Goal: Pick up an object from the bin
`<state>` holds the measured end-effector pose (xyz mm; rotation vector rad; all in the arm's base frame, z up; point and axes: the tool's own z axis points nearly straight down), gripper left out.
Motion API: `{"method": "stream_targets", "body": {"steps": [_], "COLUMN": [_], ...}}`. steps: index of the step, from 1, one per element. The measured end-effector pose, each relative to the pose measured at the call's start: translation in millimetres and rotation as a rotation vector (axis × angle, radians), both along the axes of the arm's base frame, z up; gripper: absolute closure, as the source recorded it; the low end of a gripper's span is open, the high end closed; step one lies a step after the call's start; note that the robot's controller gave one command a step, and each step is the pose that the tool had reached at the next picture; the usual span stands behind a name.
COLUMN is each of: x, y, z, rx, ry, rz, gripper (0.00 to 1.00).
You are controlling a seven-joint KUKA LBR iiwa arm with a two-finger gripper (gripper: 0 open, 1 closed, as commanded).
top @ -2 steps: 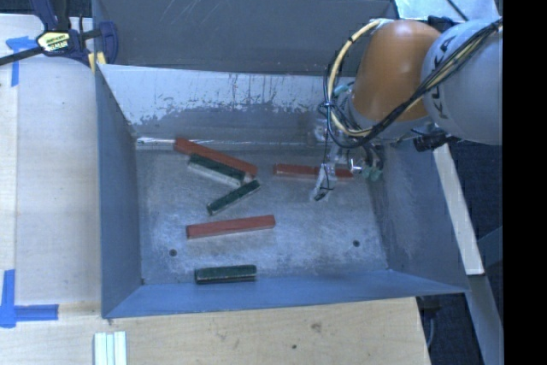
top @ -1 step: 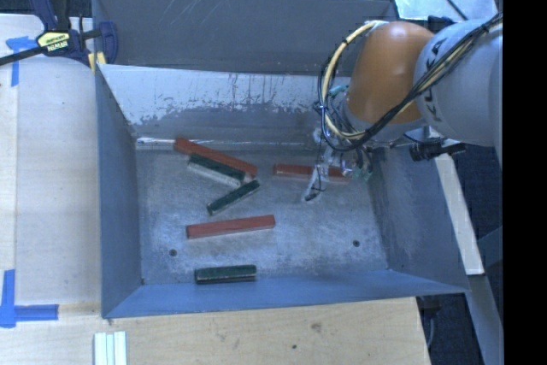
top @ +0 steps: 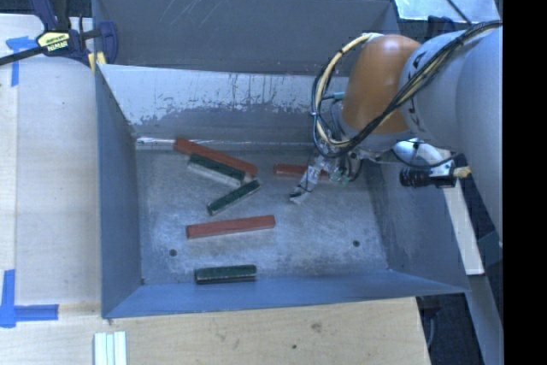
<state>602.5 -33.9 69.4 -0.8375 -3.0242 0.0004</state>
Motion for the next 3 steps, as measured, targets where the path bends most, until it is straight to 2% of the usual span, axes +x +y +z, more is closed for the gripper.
{"method": "stream_targets", "body": {"steps": [1,2,3], "x": [0.3,1.3,2.9], "y": [0,-1,-1], "z": [0,2,41], "rx": [-0.001,-0.001,-0.001], "ry": [-0.001,-0.004,-0.011], "rz": [0.002,0.003,0.006], "gripper": [0.0,1.0,1.0]}}
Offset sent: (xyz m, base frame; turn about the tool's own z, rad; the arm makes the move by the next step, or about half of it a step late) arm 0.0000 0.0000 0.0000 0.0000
